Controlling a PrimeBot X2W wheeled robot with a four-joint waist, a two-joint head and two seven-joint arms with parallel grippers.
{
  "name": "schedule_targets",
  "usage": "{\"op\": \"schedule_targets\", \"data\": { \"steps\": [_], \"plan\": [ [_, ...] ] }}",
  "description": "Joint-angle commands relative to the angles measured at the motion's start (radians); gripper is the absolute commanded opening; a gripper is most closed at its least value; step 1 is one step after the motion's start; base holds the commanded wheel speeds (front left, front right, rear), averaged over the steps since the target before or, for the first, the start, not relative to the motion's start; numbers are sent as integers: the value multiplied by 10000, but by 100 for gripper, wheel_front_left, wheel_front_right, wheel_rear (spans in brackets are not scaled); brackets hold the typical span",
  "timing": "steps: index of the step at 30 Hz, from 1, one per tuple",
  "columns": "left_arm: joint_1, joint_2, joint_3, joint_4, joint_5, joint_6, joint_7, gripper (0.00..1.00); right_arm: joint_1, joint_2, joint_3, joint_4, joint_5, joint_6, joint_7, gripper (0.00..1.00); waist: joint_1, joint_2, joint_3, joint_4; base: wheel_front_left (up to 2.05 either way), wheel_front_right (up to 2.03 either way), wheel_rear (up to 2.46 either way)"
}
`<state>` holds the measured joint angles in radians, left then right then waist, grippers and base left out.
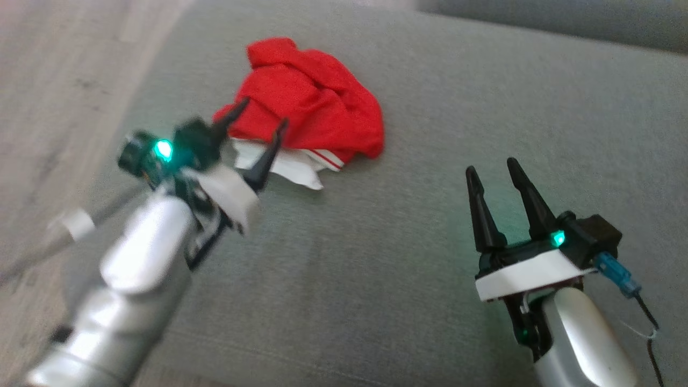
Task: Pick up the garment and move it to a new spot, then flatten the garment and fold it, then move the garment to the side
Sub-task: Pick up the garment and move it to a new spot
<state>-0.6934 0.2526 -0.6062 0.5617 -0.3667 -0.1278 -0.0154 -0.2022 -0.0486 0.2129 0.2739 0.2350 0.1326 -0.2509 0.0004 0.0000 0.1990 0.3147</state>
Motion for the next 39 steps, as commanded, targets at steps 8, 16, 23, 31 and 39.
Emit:
{"op": "schedule_targets", "data": {
  "steps": [8, 16, 23, 31, 39],
  "plan": [
    [-2615, 1909, -2250, 935, -2685, -27, 1672, 100, -823, -16, 270, -528, 105, -19, -109, 100, -4, 0, 1386, -1565, 0, 0, 0],
    [-3253, 2295, -3456, 1601, -3964, -28, 1580, 98, -903, -16, 229, -538, 142, -19, -109, 100, -4, 0, 1517, -1842, 0, 0, 0],
    [-3730, 2088, -3735, 1906, -4823, -28, 182, 0, -938, -16, 192, -430, 156, -19, -109, 100, -4, 0, 1167, -1969, 0, 0, 0],
    [-4369, 1558, -3737, 1382, -5602, -28, -1203, 0, -707, -16, 94, -340, 351, -19, -109, 100, -4, 0, 268, -2302, 0, 0, 0],
    [-4830, 661, -4253, 421, -5634, -28, -1510, 0, -506, -16, -28, -439, 702, -19, -109, 100, -4, 0, -169, -2927, 0, 0, 0]
  ]
}}
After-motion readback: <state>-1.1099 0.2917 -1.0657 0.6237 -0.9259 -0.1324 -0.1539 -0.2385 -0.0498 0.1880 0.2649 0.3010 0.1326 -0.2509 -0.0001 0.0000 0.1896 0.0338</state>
